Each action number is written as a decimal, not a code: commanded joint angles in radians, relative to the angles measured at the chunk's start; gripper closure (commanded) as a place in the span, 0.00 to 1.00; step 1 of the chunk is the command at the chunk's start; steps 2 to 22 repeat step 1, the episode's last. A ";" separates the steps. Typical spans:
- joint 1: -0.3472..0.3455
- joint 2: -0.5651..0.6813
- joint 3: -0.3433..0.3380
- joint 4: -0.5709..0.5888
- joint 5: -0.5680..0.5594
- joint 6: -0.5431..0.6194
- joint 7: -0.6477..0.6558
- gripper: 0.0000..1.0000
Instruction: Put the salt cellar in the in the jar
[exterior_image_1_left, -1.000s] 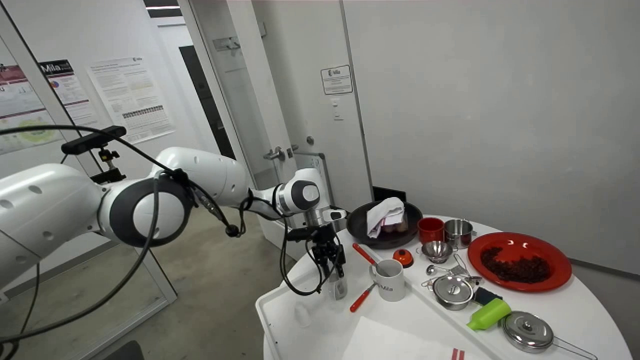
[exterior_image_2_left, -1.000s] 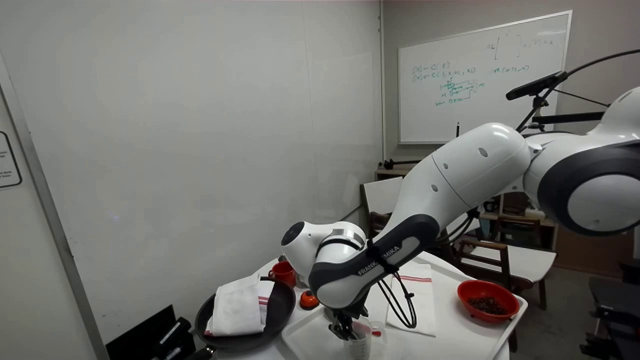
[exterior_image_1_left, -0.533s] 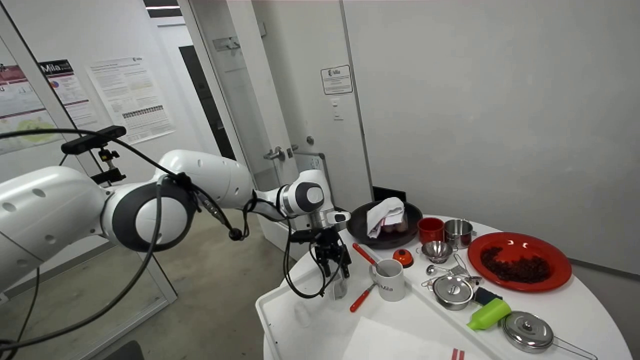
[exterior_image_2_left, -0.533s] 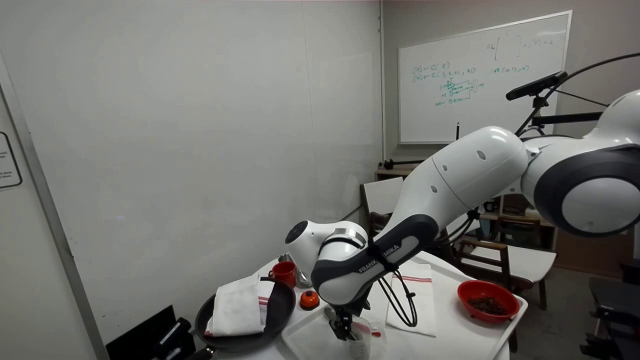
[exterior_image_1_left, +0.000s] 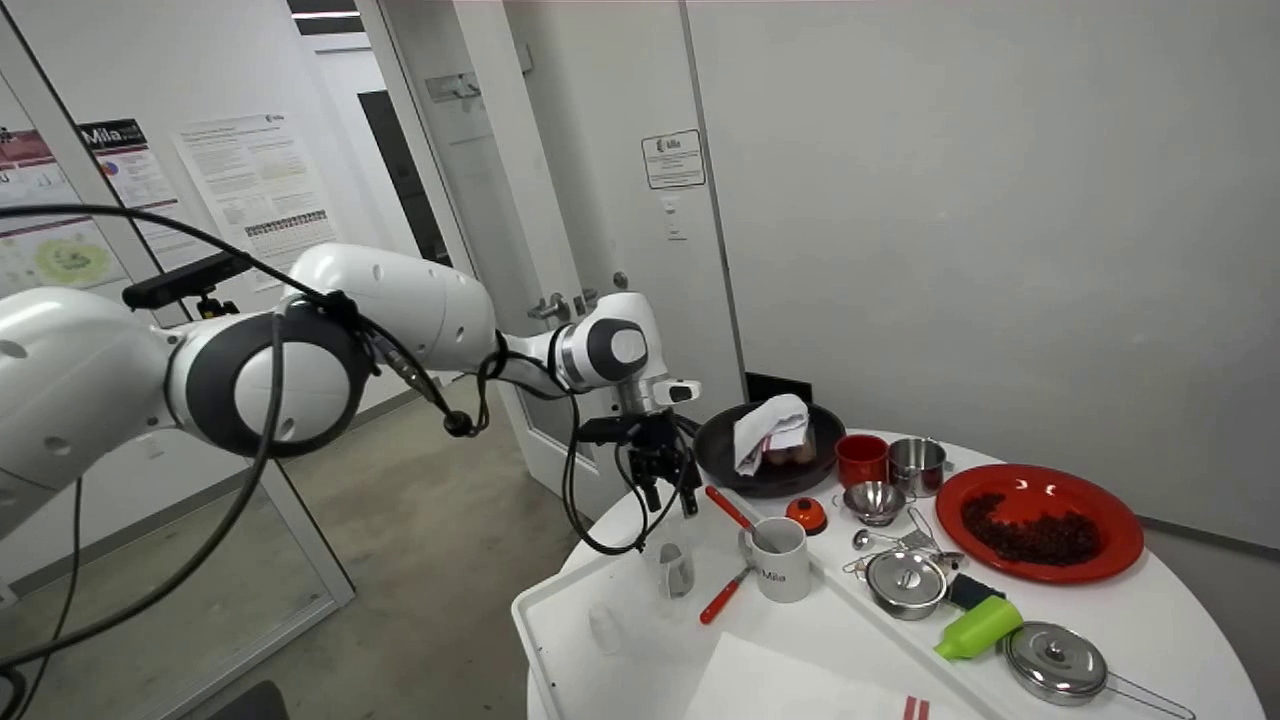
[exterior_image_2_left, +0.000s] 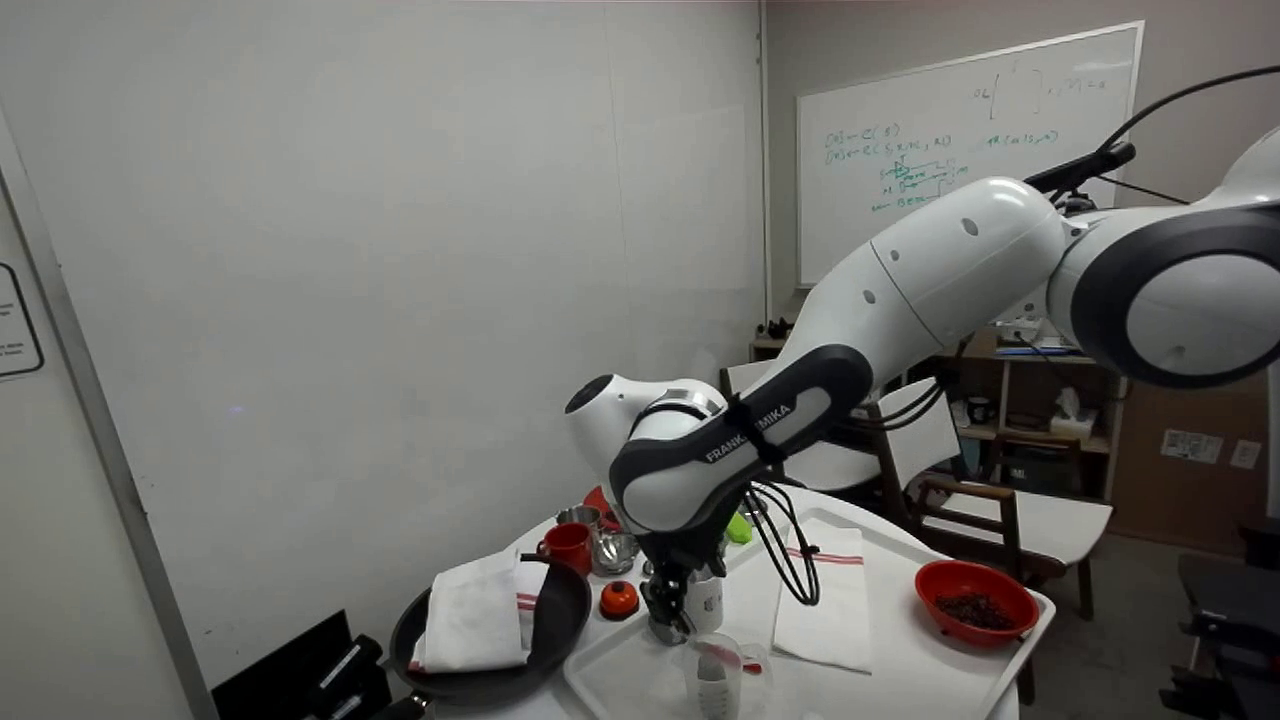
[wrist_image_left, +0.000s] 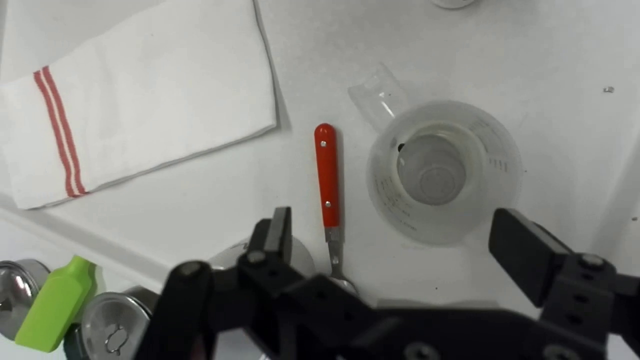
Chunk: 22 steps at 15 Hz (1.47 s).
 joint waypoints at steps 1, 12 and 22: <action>-0.003 -0.018 0.002 -0.017 0.002 0.000 0.000 0.00; -0.003 -0.018 0.002 -0.017 0.002 0.000 0.000 0.00; -0.003 -0.018 0.002 -0.017 0.002 0.000 0.000 0.00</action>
